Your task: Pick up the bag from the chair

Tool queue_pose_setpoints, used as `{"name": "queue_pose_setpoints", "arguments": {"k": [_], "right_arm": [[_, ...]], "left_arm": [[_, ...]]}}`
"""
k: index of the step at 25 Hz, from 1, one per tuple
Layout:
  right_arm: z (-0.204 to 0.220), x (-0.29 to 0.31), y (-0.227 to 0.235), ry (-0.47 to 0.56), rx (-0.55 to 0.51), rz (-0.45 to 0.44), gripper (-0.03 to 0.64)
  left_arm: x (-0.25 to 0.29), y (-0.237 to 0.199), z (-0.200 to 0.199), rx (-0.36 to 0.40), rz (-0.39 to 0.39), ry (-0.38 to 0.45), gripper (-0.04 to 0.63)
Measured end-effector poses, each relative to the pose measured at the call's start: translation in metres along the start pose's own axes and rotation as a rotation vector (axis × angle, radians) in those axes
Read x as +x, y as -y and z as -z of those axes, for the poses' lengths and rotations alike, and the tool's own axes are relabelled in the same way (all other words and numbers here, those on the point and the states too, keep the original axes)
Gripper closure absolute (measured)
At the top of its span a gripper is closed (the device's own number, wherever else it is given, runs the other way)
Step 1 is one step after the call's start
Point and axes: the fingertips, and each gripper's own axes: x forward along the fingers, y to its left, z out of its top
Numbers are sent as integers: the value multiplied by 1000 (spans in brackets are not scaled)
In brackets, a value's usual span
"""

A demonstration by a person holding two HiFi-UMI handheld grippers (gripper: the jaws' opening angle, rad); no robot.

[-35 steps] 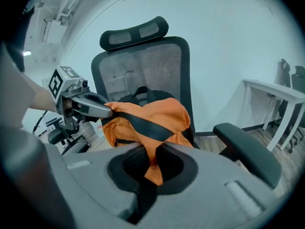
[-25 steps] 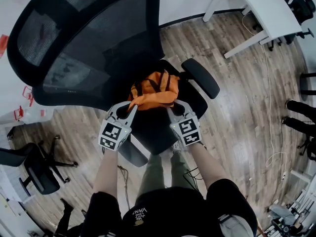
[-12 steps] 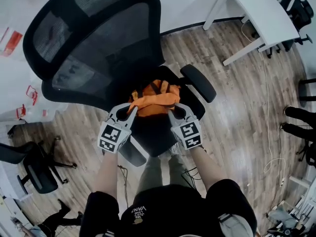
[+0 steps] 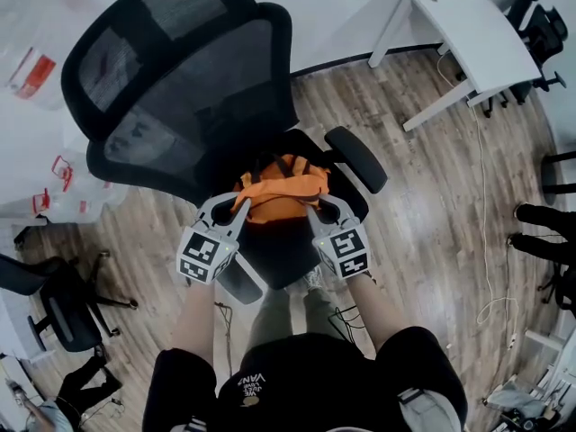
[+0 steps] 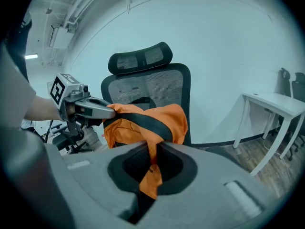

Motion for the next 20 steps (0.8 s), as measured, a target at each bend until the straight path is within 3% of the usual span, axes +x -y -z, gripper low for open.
{"name": "queue_pose_setpoints", "arguments": {"k": [20], "right_arm": [[-68, -47, -13, 103, -45, -7, 606]], "left_arm": [[-44, 13, -69, 35, -68, 95, 571]]}}
